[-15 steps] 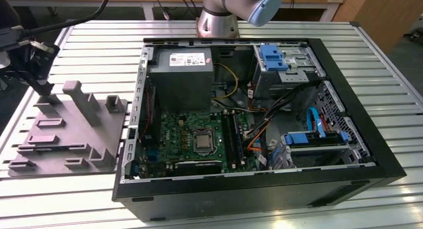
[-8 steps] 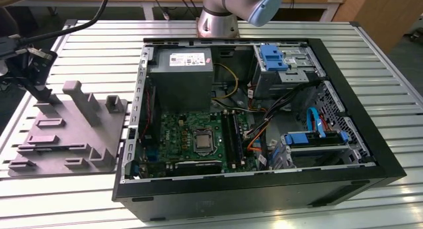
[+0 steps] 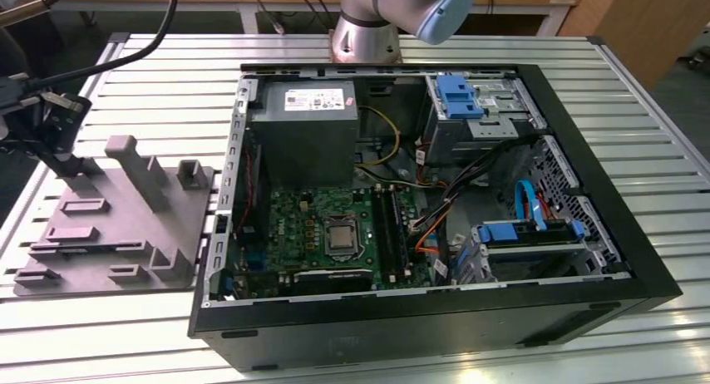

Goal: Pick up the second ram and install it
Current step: 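Reach for the second ram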

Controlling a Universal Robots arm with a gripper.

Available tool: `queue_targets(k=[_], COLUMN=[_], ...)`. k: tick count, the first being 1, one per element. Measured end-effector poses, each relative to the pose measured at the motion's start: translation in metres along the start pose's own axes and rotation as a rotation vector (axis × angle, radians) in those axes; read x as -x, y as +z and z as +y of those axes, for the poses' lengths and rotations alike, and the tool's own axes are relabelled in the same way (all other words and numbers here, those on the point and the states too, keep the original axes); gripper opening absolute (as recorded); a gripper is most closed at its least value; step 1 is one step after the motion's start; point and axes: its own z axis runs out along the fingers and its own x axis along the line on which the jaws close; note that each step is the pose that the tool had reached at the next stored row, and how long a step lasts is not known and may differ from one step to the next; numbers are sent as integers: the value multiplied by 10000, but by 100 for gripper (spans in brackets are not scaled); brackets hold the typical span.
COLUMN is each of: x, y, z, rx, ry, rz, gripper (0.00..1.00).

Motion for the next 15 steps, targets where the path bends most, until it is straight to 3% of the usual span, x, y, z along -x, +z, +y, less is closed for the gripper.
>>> queue_targets(k=[15], x=[-132], y=[160], z=[-88], rx=[-14], ry=[-1], rz=[-1], gripper=[10])
